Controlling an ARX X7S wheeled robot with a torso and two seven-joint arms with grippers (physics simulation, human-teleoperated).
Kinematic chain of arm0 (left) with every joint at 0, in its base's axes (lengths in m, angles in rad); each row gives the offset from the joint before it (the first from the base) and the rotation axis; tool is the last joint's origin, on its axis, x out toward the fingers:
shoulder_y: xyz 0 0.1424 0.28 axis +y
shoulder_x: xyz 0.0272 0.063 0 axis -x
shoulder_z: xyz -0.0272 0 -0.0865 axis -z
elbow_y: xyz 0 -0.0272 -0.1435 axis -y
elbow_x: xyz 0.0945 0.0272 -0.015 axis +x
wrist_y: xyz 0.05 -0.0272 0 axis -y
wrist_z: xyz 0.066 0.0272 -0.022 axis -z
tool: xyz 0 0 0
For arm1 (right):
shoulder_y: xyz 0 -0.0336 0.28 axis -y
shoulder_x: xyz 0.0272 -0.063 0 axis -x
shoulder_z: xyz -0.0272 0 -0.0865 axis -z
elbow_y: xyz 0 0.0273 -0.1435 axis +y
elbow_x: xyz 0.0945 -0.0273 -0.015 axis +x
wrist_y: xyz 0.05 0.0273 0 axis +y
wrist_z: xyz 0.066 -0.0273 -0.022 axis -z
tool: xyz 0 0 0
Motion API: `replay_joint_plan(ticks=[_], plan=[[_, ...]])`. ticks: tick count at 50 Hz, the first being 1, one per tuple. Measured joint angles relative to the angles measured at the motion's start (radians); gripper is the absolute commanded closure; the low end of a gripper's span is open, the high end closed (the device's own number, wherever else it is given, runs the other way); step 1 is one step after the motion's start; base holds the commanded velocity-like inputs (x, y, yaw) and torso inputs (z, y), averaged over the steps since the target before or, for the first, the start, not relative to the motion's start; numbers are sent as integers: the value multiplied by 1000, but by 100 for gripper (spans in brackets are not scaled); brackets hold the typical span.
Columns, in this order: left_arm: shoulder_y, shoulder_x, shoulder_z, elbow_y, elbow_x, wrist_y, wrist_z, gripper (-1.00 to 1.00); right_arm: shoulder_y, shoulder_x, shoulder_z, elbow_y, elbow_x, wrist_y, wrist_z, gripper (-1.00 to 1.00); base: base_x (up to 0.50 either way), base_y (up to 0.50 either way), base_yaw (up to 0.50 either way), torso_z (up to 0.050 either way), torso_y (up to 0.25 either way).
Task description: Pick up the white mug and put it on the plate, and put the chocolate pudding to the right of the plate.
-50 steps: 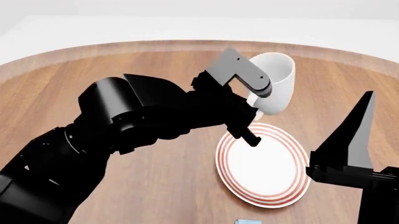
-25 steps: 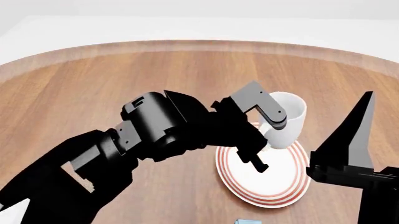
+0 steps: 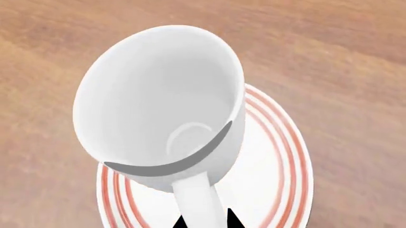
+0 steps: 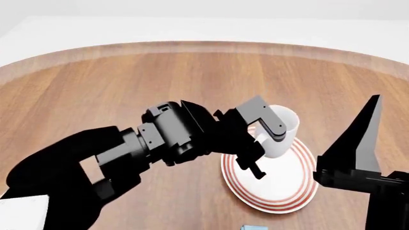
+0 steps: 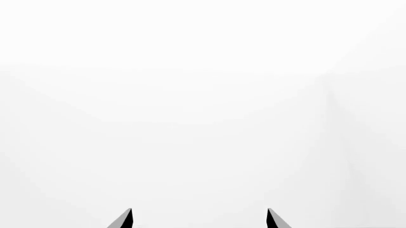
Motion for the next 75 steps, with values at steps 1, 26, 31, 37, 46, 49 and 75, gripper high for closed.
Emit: replay_joint_plan(ticks=[1,26,31,37,46,49,75], plan=[[-2,0,13,-6,-8,8,-1,100,0,0,0,0,0,0,0,-100,0,0,0,0,0],[8,5,127,-55,-61,90,-6,100,-4,4,-4,10,4,-12,5,-100,0,0,0,0,0],[14,5,130,-58,-68,94,-2,100,-5,5,-3,13,5,-15,6,-100,0,0,0,0,2],[18,5,134,-61,-77,96,2,100,-6,6,-3,14,6,-17,7,-100,0,0,0,0,0],[28,5,136,-76,-71,98,5,100,-6,9,-2,15,8,-18,8,-100,0,0,0,0,0],[31,5,136,-78,-68,97,7,100,-6,9,-2,16,8,-18,9,-100,0,0,0,0,0],[66,5,135,-49,-19,89,12,100,-8,14,-3,21,14,-25,15,-100,0,0,0,0,0]])
